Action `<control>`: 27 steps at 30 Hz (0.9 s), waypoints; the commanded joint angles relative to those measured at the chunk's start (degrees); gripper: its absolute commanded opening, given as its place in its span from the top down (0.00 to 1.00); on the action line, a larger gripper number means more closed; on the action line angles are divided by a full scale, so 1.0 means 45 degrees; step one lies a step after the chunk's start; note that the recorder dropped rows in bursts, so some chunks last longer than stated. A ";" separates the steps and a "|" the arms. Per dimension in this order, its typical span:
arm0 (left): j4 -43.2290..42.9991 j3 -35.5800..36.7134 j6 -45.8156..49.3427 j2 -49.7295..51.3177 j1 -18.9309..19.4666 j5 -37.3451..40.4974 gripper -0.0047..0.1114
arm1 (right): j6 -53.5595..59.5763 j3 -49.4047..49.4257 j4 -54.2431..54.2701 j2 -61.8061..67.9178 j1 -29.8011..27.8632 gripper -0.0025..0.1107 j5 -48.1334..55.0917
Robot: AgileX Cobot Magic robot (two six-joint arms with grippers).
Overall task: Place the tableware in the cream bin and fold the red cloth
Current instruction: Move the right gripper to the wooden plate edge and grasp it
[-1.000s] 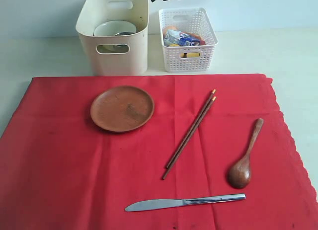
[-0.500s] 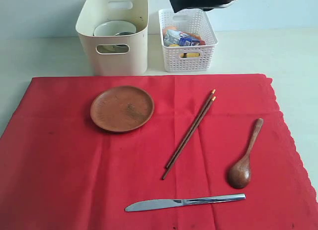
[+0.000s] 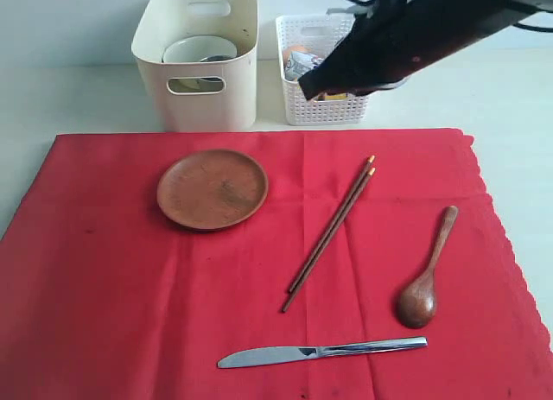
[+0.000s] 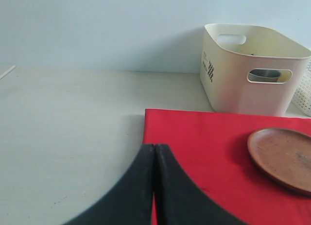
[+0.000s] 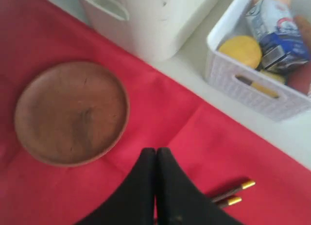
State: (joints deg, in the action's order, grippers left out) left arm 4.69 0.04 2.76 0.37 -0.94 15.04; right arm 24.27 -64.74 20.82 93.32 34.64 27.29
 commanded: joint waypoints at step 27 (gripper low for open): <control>0.0111 -0.0009 -0.0010 -0.0083 0.0045 -0.0069 0.94 | -0.3167 -0.3228 0.2628 0.5508 0.0654 0.98 0.0924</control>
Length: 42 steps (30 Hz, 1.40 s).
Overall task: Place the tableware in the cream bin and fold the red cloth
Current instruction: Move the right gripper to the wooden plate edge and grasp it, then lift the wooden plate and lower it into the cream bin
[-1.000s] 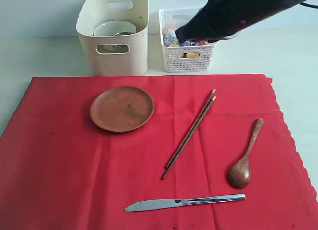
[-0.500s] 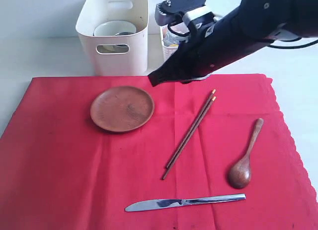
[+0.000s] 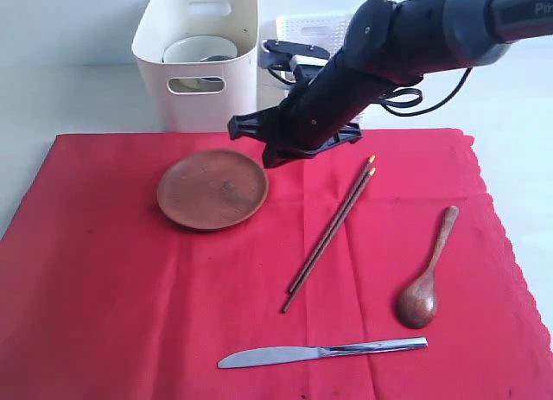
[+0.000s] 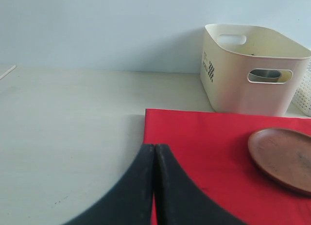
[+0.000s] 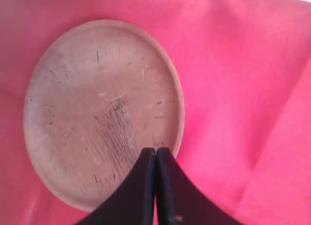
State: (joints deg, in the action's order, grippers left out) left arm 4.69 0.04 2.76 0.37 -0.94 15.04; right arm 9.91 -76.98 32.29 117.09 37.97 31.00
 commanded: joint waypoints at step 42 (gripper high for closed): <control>0.0111 -0.0009 -0.0010 -0.0083 0.0045 -0.0069 0.94 | 0.1239 -0.0507 0.1936 0.1917 0.0311 0.98 -0.1357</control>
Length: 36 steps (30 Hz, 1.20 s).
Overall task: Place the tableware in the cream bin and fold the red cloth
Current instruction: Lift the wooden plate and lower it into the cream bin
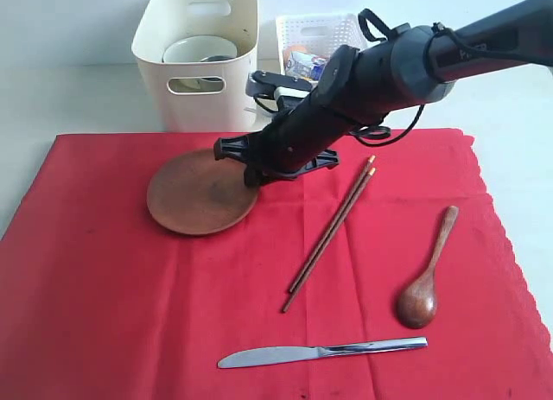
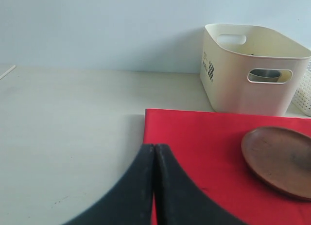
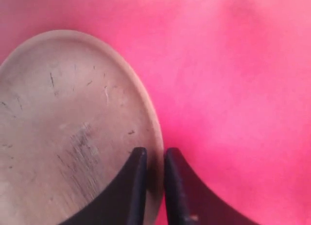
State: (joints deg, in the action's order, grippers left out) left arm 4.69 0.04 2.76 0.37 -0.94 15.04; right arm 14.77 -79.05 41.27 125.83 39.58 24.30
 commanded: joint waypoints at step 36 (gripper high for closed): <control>0.0111 -0.0009 -0.0010 -0.0083 0.0045 -0.0069 0.94 | 0.0987 -0.0047 0.1579 -0.3567 -0.0903 0.98 -0.1429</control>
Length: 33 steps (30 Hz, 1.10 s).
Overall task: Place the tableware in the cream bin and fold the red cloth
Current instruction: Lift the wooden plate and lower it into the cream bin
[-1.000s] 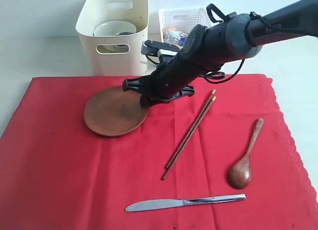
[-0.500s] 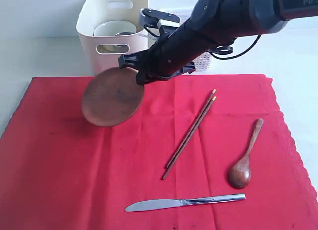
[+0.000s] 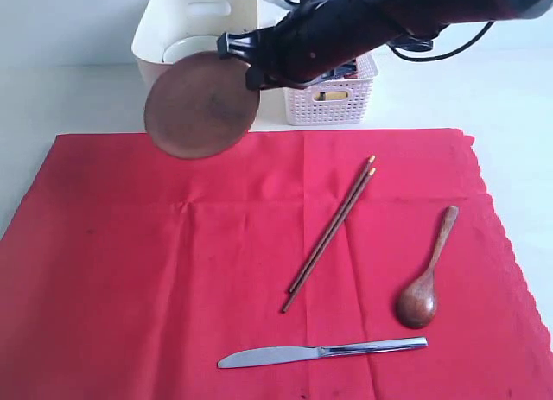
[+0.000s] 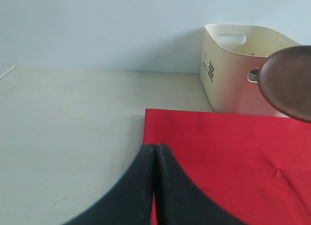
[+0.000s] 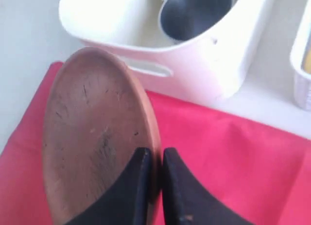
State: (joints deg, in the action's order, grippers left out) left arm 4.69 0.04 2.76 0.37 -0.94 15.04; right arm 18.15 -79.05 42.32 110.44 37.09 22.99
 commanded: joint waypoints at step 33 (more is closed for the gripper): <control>0.0111 -0.0009 -0.0010 -0.0083 0.0045 -0.0069 0.94 | 0.3027 -0.4984 0.6884 0.3739 -0.0535 0.93 -0.3045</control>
State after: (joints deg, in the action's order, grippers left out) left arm 4.69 0.04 2.76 0.37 -0.94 15.04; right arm 31.13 -100.78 72.78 127.18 34.73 10.46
